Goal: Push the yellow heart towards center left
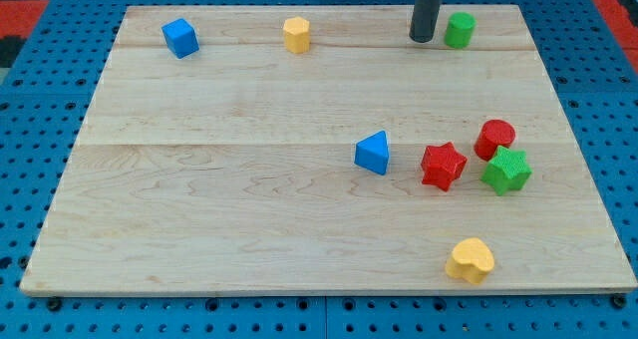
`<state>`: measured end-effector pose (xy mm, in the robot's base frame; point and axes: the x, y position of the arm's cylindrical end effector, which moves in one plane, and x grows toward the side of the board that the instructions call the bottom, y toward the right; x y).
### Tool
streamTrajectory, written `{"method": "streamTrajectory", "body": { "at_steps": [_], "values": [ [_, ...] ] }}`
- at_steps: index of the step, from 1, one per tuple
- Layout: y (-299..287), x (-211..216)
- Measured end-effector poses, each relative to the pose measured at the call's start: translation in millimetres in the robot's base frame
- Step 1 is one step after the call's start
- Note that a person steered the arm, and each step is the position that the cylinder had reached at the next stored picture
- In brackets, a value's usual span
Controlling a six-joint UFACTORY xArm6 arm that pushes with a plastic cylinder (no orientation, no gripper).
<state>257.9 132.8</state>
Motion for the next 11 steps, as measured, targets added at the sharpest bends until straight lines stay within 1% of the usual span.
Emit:
{"method": "streamTrajectory", "body": {
  "at_steps": [1, 2, 3, 4, 5, 7, 8, 9, 10, 11],
  "values": [
    [-2, 0],
    [-2, 26],
    [23, 86],
    [75, 136],
    [123, 196],
    [160, 320],
    [101, 361],
    [35, 345],
    [-63, 304],
    [-40, 310]
  ]
}}
